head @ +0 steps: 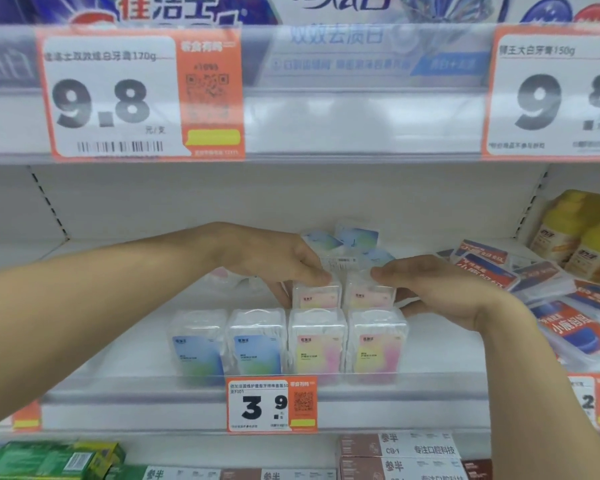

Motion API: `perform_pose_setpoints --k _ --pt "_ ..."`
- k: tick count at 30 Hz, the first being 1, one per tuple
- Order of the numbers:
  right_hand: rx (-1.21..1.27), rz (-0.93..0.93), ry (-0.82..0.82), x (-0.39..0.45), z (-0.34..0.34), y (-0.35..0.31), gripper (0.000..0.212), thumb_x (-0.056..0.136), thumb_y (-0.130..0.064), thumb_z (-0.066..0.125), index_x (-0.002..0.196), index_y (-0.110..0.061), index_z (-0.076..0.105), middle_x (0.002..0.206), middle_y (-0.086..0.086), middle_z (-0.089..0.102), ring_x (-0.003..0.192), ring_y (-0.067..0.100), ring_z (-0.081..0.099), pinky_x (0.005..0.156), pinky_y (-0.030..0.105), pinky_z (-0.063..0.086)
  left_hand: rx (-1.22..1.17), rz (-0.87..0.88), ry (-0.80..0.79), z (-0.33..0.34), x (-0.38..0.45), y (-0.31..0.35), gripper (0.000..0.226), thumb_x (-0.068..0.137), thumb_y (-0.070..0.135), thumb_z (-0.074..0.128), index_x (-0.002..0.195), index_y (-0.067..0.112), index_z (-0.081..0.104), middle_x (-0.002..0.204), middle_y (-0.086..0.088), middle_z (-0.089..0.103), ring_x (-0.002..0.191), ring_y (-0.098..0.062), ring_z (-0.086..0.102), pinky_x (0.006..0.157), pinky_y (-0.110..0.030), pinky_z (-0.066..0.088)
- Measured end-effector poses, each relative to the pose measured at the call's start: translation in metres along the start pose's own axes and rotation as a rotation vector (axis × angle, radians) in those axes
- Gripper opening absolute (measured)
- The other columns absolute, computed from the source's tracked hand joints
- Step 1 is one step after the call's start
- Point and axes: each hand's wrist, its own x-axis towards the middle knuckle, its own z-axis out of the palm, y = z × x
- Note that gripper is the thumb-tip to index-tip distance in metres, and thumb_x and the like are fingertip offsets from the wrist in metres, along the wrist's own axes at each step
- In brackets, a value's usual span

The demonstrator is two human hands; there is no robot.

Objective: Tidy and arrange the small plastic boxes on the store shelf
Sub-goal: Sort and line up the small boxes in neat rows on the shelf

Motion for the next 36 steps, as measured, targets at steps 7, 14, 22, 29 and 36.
perform_pose_setpoints --k 7,14,22,29,36 --pt "-0.023 0.042 -0.12 -0.008 -0.001 -0.003 0.027 0.09 -0.03 0.067 0.104 -0.009 0.077 0.104 0.009 0.076 0.09 0.021 0.071 0.075 0.025 0.056 0.076 0.001 -0.062 0.006 -0.011 0.004 0.031 0.095 0.042 0.054 0.107 0.018 0.071 0.113 0.0 0.07 0.11 -0.015 0.065 0.091 -0.027 0.054" --pt "-0.006 0.053 -0.165 -0.01 -0.001 -0.004 0.033 0.088 -0.031 0.067 0.108 -0.006 0.075 0.106 0.011 0.076 0.097 0.023 0.071 0.081 0.028 0.056 0.141 0.008 -0.022 0.013 -0.019 0.006 0.023 0.095 0.044 0.052 0.1 0.028 0.067 0.1 0.013 0.067 0.103 -0.01 0.065 0.092 -0.028 0.054" --pt "-0.03 0.064 -0.171 -0.011 -0.003 -0.003 0.041 0.083 -0.039 0.068 0.112 -0.011 0.074 0.108 0.008 0.076 0.101 0.023 0.071 0.083 0.029 0.056 0.201 -0.004 -0.035 0.015 -0.023 0.011 0.027 0.095 0.048 0.05 0.102 0.028 0.066 0.101 0.011 0.069 0.099 -0.01 0.067 0.095 -0.032 0.053" --pt "-0.003 -0.152 0.385 -0.016 -0.004 -0.02 0.011 0.087 -0.027 0.072 0.096 -0.022 0.074 0.1 0.001 0.077 0.092 0.015 0.073 0.087 0.039 0.059 0.344 0.035 0.357 -0.008 -0.038 -0.002 0.042 0.092 0.059 0.041 0.109 0.03 0.066 0.109 0.015 0.065 0.103 -0.005 0.06 0.094 -0.027 0.047" --pt "-0.499 -0.354 0.326 0.013 0.056 -0.099 0.01 0.087 -0.031 0.065 0.094 -0.027 0.072 0.093 -0.01 0.071 0.083 0.01 0.068 0.065 0.027 0.056 0.495 -0.309 0.633 -0.052 -0.053 -0.1 0.07 0.083 0.054 0.064 0.142 0.028 0.037 0.137 -0.004 0.044 0.125 -0.026 0.046 0.103 -0.036 0.04"
